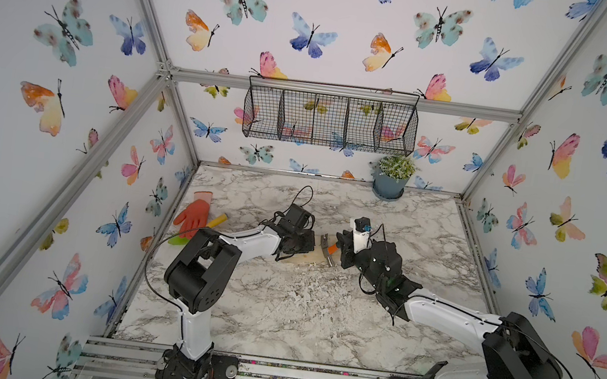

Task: Use a claw hammer to pull out a nail
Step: Remove the nail from the mounting plate.

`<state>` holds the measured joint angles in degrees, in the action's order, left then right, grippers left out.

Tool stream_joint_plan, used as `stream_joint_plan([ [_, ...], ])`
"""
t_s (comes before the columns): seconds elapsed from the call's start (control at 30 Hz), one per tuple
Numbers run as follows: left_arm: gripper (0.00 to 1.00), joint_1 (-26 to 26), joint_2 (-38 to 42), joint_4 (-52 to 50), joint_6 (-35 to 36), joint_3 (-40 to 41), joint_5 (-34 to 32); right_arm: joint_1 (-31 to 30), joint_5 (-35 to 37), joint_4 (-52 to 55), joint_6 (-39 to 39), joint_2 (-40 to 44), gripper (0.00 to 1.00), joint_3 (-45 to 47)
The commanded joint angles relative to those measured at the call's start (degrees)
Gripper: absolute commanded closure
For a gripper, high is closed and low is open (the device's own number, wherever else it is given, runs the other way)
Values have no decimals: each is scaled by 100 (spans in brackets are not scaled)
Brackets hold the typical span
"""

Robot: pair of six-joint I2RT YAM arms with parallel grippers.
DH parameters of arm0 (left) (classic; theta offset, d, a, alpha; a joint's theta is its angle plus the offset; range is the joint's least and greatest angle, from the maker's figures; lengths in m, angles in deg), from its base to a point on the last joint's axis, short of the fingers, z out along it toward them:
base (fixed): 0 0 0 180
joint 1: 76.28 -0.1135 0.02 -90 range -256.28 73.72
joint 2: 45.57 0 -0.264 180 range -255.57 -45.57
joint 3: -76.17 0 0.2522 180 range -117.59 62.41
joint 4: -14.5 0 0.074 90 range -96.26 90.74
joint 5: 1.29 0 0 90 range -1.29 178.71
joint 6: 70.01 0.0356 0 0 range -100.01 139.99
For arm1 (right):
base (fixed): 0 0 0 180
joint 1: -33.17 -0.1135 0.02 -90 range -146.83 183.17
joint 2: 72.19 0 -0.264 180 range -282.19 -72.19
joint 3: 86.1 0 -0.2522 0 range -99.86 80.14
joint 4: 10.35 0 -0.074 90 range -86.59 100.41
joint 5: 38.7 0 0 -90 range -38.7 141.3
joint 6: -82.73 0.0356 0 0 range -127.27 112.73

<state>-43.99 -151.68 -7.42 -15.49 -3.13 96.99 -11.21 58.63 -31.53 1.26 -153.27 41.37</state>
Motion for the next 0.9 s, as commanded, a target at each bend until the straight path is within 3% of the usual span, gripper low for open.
stream_joint_plan([
  [0.0,100,-3,-551,-1142,-29,354,-8,-102,99,-321,138,140,97,194],
  [0.87,100,-122,-1316,-1998,59,159,-19,-402,496,-469,16,199,97,606],
])
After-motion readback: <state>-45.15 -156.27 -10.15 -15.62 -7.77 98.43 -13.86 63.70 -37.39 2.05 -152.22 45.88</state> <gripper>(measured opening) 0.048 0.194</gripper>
